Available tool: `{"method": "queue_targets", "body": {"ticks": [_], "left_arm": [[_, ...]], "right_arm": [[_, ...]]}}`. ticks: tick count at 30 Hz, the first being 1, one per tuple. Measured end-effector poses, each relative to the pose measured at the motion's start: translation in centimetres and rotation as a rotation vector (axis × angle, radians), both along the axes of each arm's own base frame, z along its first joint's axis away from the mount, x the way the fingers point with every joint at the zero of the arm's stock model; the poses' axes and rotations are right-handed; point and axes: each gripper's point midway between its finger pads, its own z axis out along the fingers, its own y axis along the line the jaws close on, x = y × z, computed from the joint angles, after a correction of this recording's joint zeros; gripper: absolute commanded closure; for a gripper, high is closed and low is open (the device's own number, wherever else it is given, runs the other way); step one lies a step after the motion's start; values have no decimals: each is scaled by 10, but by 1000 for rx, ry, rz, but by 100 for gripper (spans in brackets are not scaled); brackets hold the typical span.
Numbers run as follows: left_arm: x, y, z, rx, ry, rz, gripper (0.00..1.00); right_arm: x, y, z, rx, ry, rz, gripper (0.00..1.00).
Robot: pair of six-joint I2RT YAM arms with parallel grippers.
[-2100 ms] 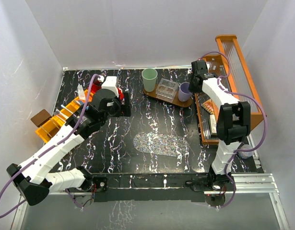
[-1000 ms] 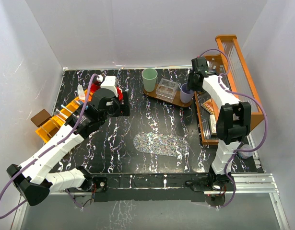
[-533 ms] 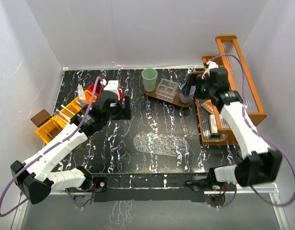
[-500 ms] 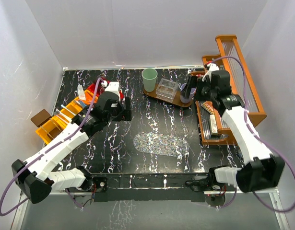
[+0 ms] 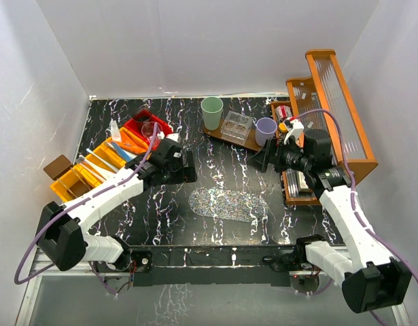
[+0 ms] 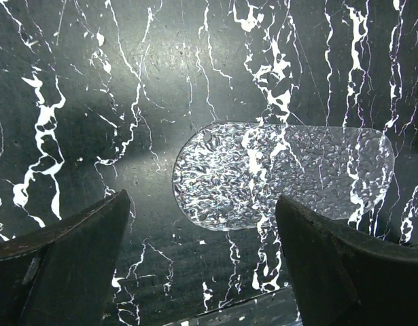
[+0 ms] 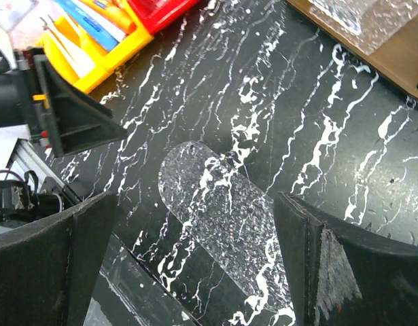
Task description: Prepare toiletry sets of a toothbrush and toothpaste on the tray
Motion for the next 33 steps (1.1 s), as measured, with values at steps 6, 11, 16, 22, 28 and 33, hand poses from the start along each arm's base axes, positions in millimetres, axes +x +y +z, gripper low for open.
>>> {"method": "queue_targets", "body": {"ticks": [6, 11, 16, 22, 28, 33], "left_arm": [[12, 21, 8, 21, 28, 63, 9], [47, 70, 42, 58, -31, 181, 9], [71, 138, 61, 100, -55, 348, 8], [75, 207, 72, 143, -87, 564, 12], [83, 253, 71, 140, -74, 731, 40], [114, 270, 49, 144, -10, 784, 47]], "right_arm": [[-19, 9, 24, 18, -95, 43, 2], [-23, 14, 25, 21, -102, 65, 2], [-17, 19, 8, 20, -58, 82, 2], [-10, 39, -28, -18, 77, 135, 3], [-13, 73, -27, -54, 80, 217, 2], [-9, 84, -28, -61, 70, 222, 2]]}}
